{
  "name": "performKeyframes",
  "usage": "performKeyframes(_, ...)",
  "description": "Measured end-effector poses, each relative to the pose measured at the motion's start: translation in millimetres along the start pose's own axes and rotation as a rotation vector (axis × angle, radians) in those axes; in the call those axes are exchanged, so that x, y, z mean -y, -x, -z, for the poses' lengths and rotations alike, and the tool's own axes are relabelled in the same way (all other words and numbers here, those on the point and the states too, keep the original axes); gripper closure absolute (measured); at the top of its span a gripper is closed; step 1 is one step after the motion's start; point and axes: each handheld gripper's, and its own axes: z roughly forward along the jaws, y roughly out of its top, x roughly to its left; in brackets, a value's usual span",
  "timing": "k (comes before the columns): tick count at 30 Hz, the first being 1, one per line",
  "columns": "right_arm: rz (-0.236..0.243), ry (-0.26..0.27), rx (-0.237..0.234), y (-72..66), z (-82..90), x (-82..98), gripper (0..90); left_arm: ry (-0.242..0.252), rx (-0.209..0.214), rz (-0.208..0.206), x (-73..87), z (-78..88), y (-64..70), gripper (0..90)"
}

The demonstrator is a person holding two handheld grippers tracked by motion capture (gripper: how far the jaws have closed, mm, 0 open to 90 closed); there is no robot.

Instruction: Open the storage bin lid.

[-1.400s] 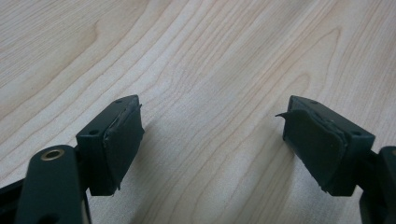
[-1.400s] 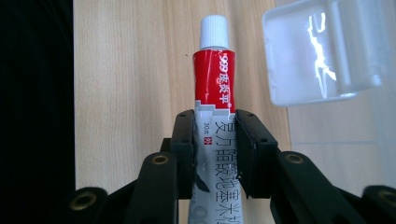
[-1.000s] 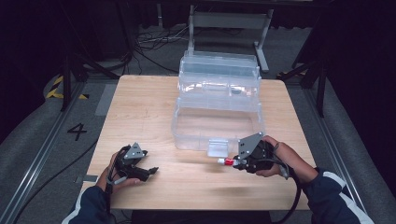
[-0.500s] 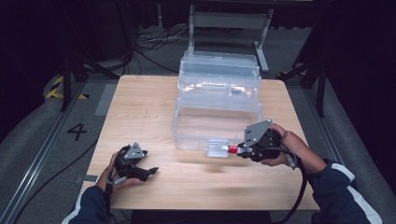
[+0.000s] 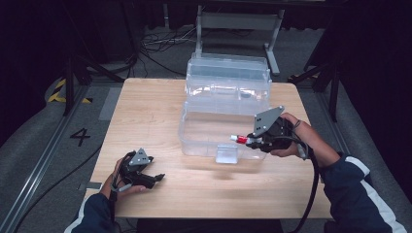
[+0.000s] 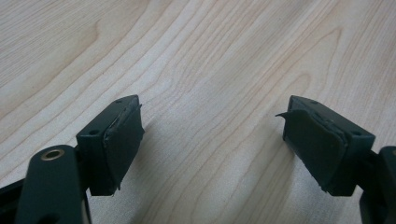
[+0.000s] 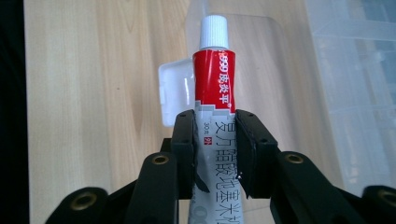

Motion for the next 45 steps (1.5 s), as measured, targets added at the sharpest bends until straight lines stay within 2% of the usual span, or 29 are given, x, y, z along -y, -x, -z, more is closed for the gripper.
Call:
performKeyframes(6,0.005,-0.016,0.022,12.4,-1.0,-4.1,70.3,0.000,0.001,0.001,0.0,0.0,0.1,20.3)
performKeyframes(18,-0.027,-0.048,0.037,33.5,-6.0,-8.0,70.4,-0.001,0.000,0.000,0.0,0.1,0.0,20.3)
performKeyframes(31,-0.054,-0.099,0.018,60.2,-27.4,-8.1,70.4,-0.001,0.001,0.000,0.1,0.2,0.0,20.3)
performKeyframes(45,-0.052,-0.146,-0.013,68.0,-51.5,-10.9,70.4,0.000,0.001,0.000,0.5,0.4,0.1,20.3)
